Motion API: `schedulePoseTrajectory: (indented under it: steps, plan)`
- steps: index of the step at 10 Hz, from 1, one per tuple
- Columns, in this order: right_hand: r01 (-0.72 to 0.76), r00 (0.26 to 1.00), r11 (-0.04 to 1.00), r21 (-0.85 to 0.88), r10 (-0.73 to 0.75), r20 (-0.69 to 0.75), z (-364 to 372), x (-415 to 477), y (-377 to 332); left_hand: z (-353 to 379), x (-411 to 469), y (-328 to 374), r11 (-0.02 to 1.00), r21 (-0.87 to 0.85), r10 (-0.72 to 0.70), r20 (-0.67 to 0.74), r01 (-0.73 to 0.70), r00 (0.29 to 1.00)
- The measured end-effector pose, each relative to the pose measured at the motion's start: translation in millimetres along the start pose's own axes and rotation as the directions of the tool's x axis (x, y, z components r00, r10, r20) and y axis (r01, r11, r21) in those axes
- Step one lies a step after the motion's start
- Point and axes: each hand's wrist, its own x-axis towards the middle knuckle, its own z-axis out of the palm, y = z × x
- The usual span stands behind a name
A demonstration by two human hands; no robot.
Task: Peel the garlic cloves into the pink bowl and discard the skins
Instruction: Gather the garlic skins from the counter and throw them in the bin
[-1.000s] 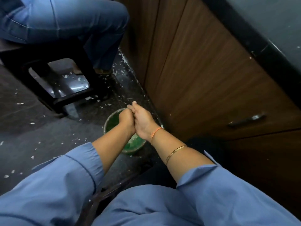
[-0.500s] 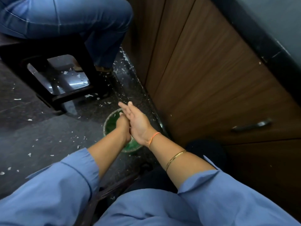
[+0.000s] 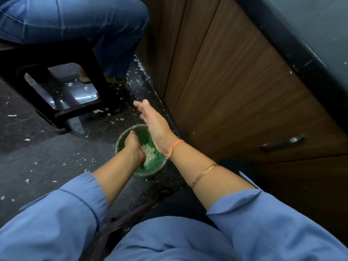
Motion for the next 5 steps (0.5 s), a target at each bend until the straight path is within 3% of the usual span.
schedulePoseTrajectory:
  steps: [1, 2, 3, 4, 5]
  plan:
    - [-0.178, 0.984, 0.983, -0.054, 0.179, 0.002, 4, 0, 22, 14, -10, -9, 0.795, 0.561, 0.198, -0.599, 0.230, 0.776]
    - [-0.429, 0.894, 0.903, -0.030, 0.420, -0.155, -8, -3, 42, 30, -21, -9, 0.988, -0.050, 0.106, -0.484, -0.148, 0.869]
    - [-0.497, 0.859, 0.835, 0.237, 0.512, -0.002, -12, -5, 29, 16, -21, -20, 0.920, -0.344, 0.045, -0.379, -0.186, 0.924]
    - [-0.332, 0.922, 0.878, 0.345, 0.380, -0.080, -5, -3, 7, 25, -27, -20, 0.957, -0.232, 0.066, -0.421, -0.177, 0.905]
    - [-0.078, 0.959, 0.987, 0.143, 0.113, -0.260, -12, -4, -14, 14, -29, -9, 0.936, -0.329, -0.067, -0.515, -0.125, 0.855]
